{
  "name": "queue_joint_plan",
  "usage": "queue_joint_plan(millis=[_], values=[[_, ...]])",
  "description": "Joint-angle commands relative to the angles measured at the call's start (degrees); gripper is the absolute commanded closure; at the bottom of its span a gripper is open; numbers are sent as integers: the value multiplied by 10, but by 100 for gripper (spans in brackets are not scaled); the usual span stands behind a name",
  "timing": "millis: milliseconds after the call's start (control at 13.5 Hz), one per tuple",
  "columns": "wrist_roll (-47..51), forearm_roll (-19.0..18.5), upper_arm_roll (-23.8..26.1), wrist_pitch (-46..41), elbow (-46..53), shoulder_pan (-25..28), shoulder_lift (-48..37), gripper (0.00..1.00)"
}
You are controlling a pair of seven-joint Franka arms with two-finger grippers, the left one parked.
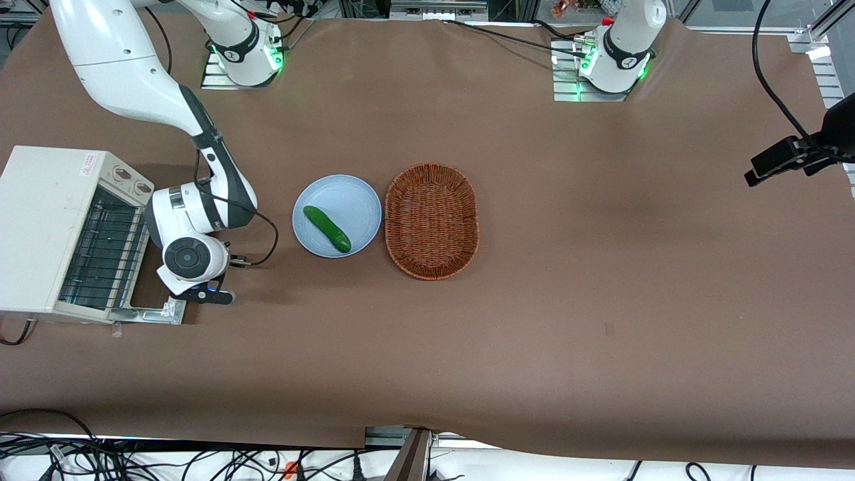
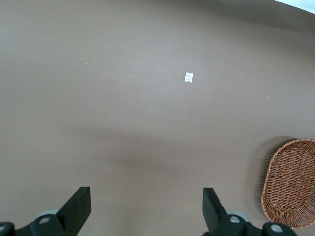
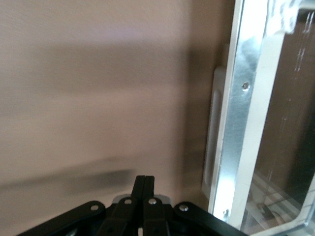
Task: Open oven door with right arm only
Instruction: 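Push the door fully open and release it with the right gripper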
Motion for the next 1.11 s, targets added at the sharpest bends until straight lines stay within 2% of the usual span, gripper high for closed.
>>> queue_joint_plan(millis=[0, 74, 148, 296, 370, 444, 519, 593, 815, 1037], values=[[-11, 13, 19, -29, -14, -6, -74, 79], [-11, 29, 21, -38, -14, -6, -96, 75], [-24, 61, 21, -45, -14, -6, -122, 74], [-108, 140, 15, -79, -13, -9, -164, 74], [-132, 184, 6, -112, -9, -10, -185, 69], [-151, 210, -5, -135, -6, -10, -206, 50], [-167, 215, -9, -141, -6, -10, -234, 19], [-190, 215, -15, -146, -4, -10, -260, 0], [-282, 217, -40, -197, 15, -10, -309, 0], [-274, 216, -42, -283, 114, -10, -316, 0]])
